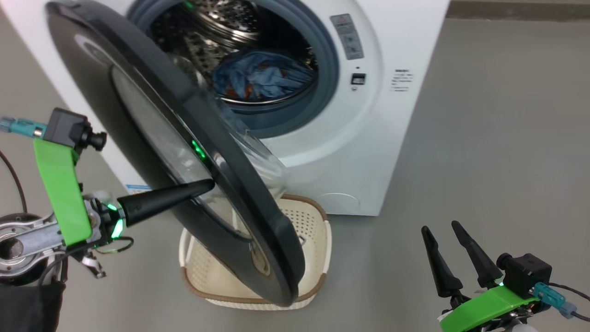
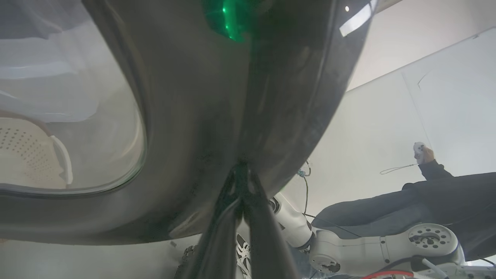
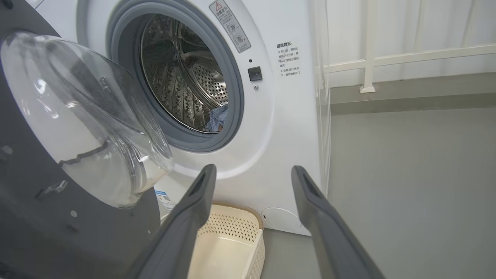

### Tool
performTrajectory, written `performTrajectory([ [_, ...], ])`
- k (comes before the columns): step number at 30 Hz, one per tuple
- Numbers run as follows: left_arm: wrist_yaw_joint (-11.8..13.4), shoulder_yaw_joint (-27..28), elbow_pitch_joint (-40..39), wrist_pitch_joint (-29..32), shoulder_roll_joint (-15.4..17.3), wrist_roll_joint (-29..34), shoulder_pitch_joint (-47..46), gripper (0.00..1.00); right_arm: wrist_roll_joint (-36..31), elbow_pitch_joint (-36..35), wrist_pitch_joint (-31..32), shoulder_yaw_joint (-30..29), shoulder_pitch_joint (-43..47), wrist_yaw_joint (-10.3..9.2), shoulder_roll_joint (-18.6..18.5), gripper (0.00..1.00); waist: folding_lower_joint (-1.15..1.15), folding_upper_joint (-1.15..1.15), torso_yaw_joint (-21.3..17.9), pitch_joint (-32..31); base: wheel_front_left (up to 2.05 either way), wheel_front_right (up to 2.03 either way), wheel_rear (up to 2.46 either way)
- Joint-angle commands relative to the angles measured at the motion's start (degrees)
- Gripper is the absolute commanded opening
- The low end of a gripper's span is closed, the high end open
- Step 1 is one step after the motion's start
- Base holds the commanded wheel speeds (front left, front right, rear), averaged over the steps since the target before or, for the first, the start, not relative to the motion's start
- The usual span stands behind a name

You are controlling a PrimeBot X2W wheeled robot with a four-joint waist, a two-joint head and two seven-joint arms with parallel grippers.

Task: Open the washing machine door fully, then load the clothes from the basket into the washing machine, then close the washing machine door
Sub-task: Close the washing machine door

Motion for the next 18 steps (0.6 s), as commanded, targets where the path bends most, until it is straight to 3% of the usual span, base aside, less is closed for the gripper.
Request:
performTrajectory([
  [1,-0.2,2.3,-1.0,-0.6,1.6,0.7,-3.1,0.00,-0.4,-1.5,-0.3,1.2,-1.4,0.09,0.0,1.00,0.00,0.00,-2.6,1.0,0.00,0.00,0.00],
  [8,-0.2,2.3,-0.4,-2.3,1.5,1.8,-4.2,0.00,-0.4,-1.5,-0.3,0.4,-1.2,0.09,0.3,1.00,0.00,0.00,-3.5,1.2,0.00,0.00,0.00],
  [18,-0.2,3.4,-3.1,-4.2,2.6,1.6,-0.2,0.00,-0.2,-1.1,-0.3,0.5,0.0,0.09,0.6,1.00,0.00,0.00,-0.5,-1.1,0.00,0.00,0.00],
])
